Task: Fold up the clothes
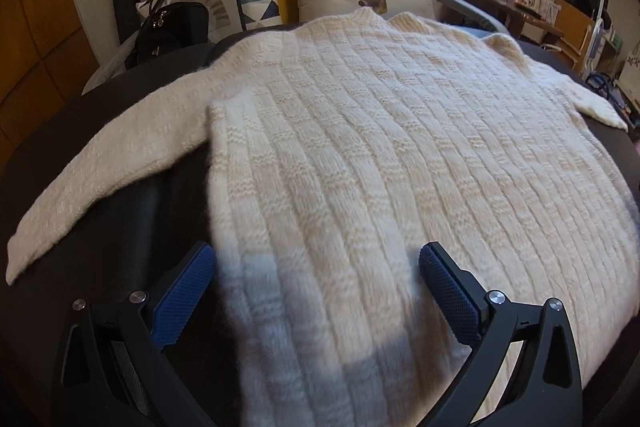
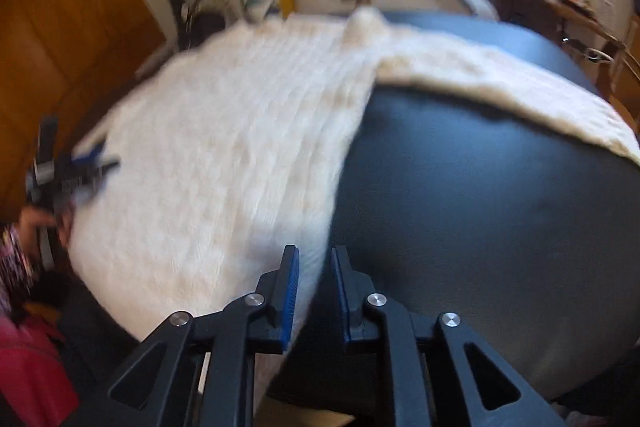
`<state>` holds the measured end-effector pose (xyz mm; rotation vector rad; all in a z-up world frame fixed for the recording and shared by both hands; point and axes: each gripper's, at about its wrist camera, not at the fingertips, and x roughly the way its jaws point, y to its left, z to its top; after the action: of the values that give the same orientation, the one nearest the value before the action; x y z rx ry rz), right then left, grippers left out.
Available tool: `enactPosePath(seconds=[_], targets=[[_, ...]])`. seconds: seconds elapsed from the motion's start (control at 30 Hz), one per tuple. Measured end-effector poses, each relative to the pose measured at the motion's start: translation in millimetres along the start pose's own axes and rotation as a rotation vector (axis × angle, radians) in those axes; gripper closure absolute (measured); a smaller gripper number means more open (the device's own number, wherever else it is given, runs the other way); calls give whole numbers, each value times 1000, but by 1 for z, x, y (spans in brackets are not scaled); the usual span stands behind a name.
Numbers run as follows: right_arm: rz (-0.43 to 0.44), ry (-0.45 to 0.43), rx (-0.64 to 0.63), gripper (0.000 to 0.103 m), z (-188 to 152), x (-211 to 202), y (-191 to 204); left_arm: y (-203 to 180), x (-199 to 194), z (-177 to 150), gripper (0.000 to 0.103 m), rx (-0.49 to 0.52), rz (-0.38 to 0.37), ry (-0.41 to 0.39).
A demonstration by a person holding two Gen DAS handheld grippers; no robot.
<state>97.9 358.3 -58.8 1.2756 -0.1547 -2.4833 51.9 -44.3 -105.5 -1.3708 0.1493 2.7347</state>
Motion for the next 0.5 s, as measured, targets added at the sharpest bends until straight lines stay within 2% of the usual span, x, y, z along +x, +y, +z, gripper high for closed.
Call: enactPosePath(seconds=[0.07, 0.13, 0.23, 0.3, 0.37, 0.5], targets=[[4, -71, -13, 84, 13, -6, 6, 1, 0, -5, 0, -4, 6, 6], [18, -69, -62, 84, 24, 8, 21, 2, 2, -10, 0, -6, 18, 14], [49, 10, -120, 84, 26, 45, 41, 11, -1, -12, 0, -25, 39, 19], [35, 92, -171, 83, 18, 74, 51, 21, -6, -12, 0, -22, 64, 14], [-4, 55, -245, 81, 11, 76, 61, 33, -12, -12, 0, -13, 94, 8], [-22, 99, -255, 81, 19, 73, 67, 55, -22, -17, 0, -20, 105, 7]])
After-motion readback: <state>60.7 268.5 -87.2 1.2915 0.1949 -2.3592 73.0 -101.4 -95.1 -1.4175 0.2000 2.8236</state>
